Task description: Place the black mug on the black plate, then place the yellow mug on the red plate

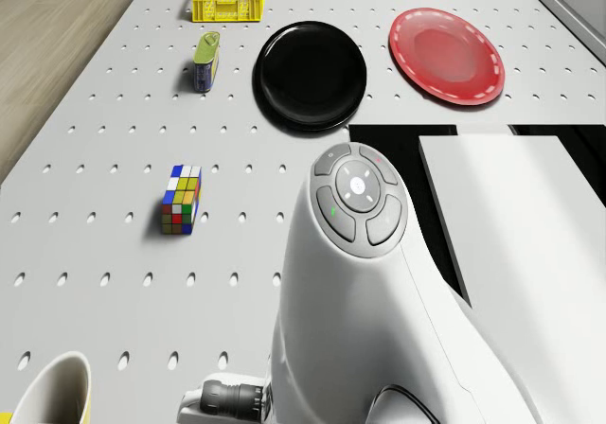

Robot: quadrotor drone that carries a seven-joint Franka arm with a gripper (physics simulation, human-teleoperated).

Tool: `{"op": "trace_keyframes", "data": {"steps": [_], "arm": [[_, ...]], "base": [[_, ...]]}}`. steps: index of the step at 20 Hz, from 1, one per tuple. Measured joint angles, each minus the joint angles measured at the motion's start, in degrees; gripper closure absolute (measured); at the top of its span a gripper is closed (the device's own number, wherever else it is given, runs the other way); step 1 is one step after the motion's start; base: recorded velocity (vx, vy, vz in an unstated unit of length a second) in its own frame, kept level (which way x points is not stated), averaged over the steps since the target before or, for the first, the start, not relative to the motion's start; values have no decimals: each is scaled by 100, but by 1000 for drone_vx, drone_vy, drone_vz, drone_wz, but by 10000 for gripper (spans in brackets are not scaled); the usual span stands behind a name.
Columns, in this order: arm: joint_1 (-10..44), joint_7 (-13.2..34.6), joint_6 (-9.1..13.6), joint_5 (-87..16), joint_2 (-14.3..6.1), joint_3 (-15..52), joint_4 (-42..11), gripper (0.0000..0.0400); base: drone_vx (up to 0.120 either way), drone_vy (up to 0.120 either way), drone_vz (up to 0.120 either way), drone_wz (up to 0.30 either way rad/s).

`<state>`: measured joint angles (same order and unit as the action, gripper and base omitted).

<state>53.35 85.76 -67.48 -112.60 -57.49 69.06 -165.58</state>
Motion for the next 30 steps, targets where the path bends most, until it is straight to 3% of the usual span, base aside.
{"op": "trace_keyframes", "data": {"steps": [9, 26, 30], "arm": [[535, 372, 37, -91, -361, 279, -35, 0], [821, 616, -358, 146, -891, 497, -4, 0], [861, 653, -460, 205, -1005, 533, 4, 0]], "base": [[120, -31, -120, 0], [120, -12, -120, 0], [40, 0, -10, 0]]}}
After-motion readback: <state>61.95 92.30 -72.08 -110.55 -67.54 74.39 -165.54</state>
